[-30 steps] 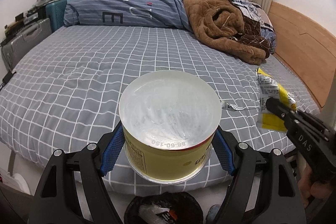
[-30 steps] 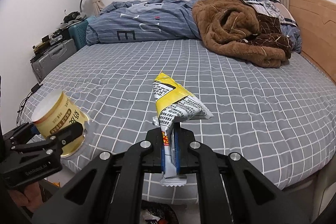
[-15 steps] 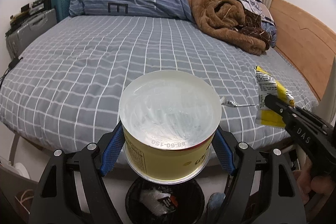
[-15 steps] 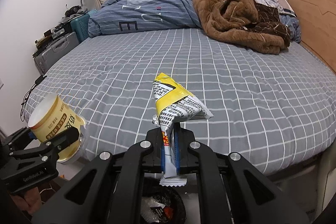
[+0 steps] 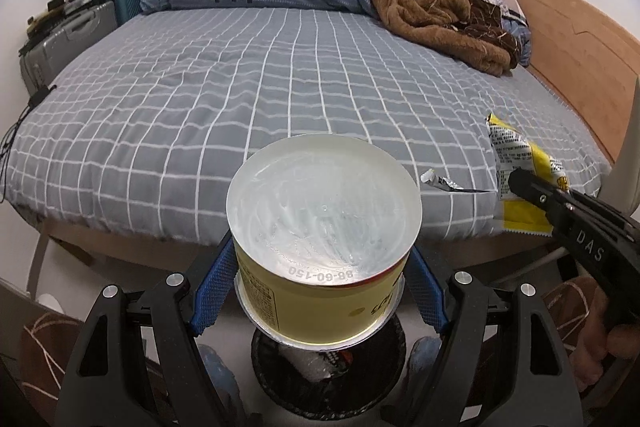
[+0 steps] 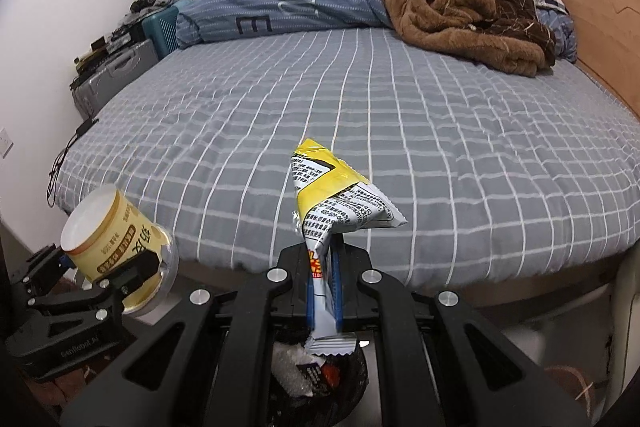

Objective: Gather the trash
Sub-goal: 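Carry the paper cup and snack wrapper with both tools down to the bin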

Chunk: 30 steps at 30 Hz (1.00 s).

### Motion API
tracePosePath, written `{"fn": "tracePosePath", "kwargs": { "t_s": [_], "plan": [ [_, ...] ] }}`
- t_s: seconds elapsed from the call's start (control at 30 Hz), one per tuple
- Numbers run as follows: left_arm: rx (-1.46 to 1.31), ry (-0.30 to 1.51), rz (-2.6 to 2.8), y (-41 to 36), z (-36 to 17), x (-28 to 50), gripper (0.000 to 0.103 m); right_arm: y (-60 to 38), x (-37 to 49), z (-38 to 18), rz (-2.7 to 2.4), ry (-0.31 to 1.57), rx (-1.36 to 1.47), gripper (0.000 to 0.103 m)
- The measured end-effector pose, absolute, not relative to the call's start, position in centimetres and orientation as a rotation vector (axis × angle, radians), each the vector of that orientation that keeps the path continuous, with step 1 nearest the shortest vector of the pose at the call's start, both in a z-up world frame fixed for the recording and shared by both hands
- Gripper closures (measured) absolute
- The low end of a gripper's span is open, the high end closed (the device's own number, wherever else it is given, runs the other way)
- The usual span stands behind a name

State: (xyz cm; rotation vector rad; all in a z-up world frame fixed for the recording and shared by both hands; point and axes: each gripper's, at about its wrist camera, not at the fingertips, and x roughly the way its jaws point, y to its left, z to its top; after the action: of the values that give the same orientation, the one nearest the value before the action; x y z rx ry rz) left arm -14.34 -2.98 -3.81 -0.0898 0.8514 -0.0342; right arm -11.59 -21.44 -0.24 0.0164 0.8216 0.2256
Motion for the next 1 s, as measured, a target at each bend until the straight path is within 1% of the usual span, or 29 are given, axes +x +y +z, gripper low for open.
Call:
{"fn": "tracePosePath", "kwargs": {
  "t_s": [0.37, 0.6, 0.83, 1.0],
  "plan": [
    [-0.094, 0.911, -0.030, -2.2, -6.1, -17.1, 0.028, -20.4, -14.7, -3.3, 0.246, 0.909, 0.003, 0.097],
    [-0.092, 0.968, -0.022, -2.1, -8.5, -18.3, 0.028, -20.5, -16.1, -5.6, 0.252, 0.973, 0.017, 0.097],
    [-0.068, 0.998, -0.031, -2.9, -10.2, -18.0, 0.028, -20.5, -16.7, -7.8, 0.249, 1.021, 0.011, 0.097],
    [-0.076, 1.058, -0.030, -3.0, -12.6, -17.2, 0.028, -20.5, -16.5, -9.5, 0.248, 1.059, 0.004, 0.097]
  ]
}}
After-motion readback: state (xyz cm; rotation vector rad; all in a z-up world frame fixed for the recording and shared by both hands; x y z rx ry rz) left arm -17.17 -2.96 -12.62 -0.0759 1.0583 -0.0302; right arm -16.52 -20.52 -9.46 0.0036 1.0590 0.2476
